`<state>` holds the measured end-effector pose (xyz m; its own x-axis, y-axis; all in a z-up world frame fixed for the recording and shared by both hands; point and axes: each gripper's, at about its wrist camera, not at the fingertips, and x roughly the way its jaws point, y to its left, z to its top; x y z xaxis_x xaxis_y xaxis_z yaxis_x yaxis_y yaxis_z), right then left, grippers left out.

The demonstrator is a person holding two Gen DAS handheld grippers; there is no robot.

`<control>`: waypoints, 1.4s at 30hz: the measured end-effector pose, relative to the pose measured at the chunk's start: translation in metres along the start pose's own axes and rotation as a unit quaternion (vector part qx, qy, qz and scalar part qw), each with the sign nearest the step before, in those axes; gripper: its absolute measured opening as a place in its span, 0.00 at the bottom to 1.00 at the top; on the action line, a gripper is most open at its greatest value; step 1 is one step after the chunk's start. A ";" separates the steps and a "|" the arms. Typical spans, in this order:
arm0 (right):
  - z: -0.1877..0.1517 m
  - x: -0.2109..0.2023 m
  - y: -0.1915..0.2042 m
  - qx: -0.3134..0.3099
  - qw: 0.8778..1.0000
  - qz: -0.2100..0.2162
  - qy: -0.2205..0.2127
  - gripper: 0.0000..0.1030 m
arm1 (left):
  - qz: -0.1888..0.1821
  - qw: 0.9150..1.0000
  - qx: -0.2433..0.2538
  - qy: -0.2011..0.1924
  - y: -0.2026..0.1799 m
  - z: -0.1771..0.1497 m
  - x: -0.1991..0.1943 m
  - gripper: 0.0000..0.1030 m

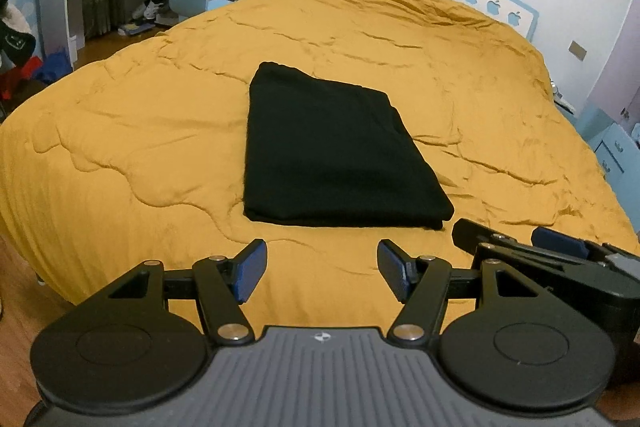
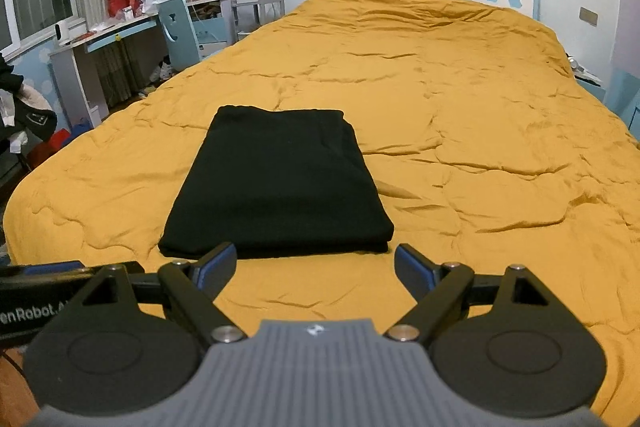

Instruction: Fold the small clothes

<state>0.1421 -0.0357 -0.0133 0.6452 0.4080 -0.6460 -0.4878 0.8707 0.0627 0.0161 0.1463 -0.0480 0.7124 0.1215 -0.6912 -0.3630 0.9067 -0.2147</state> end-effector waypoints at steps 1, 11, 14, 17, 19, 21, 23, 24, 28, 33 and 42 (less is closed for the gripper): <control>0.000 0.000 0.000 0.002 1.000 0.000 0.000 0.80 | -0.001 1.000 0.001 0.000 0.000 0.000 0.000 0.72; 0.000 0.001 -0.001 0.002 1.000 -0.005 0.004 0.80 | 0.001 1.000 0.004 0.002 -0.002 -0.001 0.001 0.72; 0.000 0.001 -0.002 0.004 1.000 -0.006 0.006 0.80 | 0.003 1.000 0.007 0.002 -0.002 0.000 0.001 0.72; 0.000 0.001 -0.003 0.004 1.000 -0.007 0.006 0.80 | 0.002 1.000 0.007 0.002 -0.002 0.000 0.002 0.72; 0.000 0.000 -0.002 0.006 1.000 -0.008 0.007 0.80 | 0.002 1.000 0.007 0.003 -0.002 0.000 0.001 0.72; -0.001 0.000 -0.002 0.006 1.000 -0.009 0.007 0.80 | 0.003 1.000 0.006 0.004 -0.002 0.000 0.001 0.72; -0.001 0.000 -0.002 0.006 1.000 -0.009 0.008 0.80 | 0.003 1.000 0.007 0.004 -0.002 0.000 0.001 0.72; -0.001 0.000 -0.002 0.006 1.000 -0.009 0.008 0.80 | 0.004 1.000 0.007 0.003 -0.002 0.000 0.001 0.72; -0.001 -0.001 -0.003 0.007 1.000 -0.011 0.008 0.80 | 0.004 1.000 0.008 0.004 -0.002 0.002 0.002 0.72; -0.002 -0.001 -0.003 0.007 1.000 -0.012 0.008 0.80 | 0.004 1.000 0.009 0.004 -0.003 0.002 0.002 0.71; -0.003 -0.002 -0.003 0.011 1.000 -0.014 0.011 0.80 | 0.005 1.000 0.011 0.005 -0.003 0.002 0.002 0.70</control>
<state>0.1403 -0.0397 -0.0148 0.6450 0.3771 -0.6647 -0.4562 0.8878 0.0609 0.0196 0.1449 -0.0470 0.7025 0.1260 -0.7005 -0.3568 0.9140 -0.1934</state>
